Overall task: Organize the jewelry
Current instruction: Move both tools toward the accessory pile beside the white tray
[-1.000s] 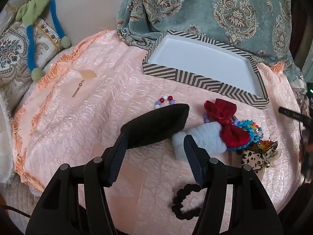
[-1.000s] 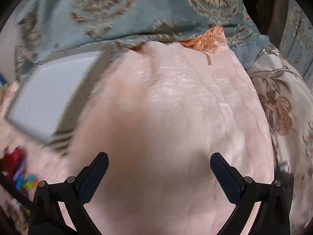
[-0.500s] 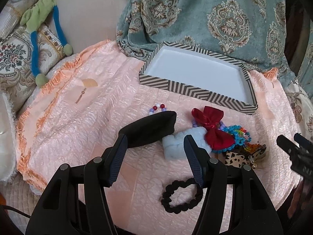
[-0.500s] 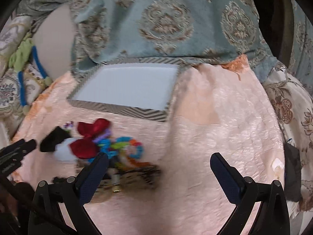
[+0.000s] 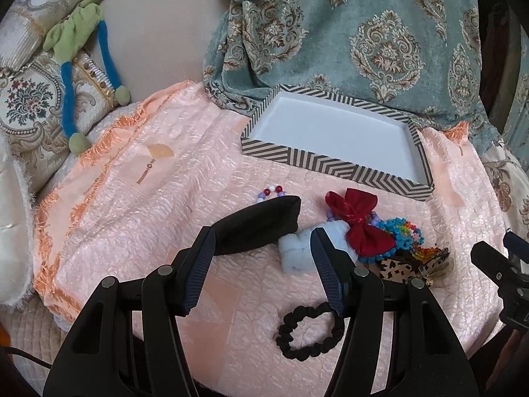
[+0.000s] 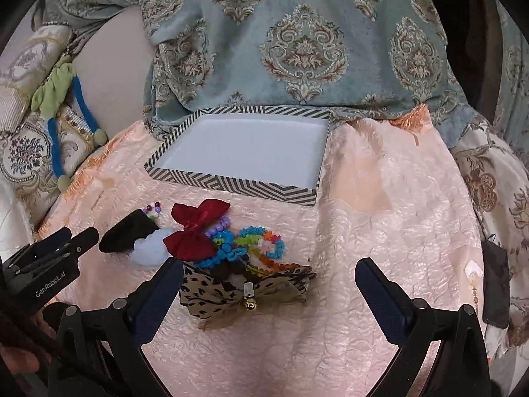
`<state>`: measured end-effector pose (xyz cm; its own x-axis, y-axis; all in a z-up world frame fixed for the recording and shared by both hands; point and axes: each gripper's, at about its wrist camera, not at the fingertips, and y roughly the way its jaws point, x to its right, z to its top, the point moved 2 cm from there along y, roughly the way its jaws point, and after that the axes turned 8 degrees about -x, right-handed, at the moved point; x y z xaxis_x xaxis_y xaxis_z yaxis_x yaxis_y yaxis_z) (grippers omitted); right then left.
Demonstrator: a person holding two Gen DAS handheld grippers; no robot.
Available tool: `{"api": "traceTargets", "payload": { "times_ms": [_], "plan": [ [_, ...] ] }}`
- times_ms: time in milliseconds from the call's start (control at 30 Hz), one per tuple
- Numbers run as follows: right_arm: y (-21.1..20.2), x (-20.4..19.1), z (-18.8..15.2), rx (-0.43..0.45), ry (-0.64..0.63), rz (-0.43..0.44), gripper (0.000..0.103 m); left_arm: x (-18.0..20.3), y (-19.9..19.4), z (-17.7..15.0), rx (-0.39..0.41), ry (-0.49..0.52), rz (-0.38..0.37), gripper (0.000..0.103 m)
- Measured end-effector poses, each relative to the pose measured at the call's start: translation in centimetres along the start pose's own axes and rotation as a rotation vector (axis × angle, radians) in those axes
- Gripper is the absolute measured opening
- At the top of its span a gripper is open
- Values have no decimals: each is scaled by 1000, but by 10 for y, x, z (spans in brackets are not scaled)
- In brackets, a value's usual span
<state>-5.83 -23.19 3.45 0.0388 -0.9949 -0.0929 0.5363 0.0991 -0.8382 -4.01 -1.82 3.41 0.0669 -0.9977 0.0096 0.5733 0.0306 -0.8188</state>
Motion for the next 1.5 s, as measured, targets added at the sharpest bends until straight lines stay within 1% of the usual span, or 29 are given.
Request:
{"api": "traceTargets", "payload": {
  "times_ms": [100, 200, 267, 467, 667, 1133, 1500],
  "plan": [
    [5, -1, 1, -1, 1, 10, 103, -2, 3, 0, 12, 2, 15, 60],
    [14, 1, 3, -21, 2, 24, 103, -3, 9, 2, -3, 8, 37, 60],
    [18, 4, 3, -30, 8, 25, 103, -3, 11, 2, -2, 8, 28, 60],
    [23, 6, 4, -36, 21, 48, 103, -2, 14, 2, 1, 5, 31, 60],
    [25, 1, 6, -39, 5, 54, 103, -1, 16, 1, -10, 11, 46, 60],
    [24, -6, 5, -40, -13, 62, 103, -6, 9, 0, -6, -16, 34, 60],
    [27, -11, 6, -41, -36, 75, 103, -13, 8, -2, -12, -18, 46, 60]
  ]
}}
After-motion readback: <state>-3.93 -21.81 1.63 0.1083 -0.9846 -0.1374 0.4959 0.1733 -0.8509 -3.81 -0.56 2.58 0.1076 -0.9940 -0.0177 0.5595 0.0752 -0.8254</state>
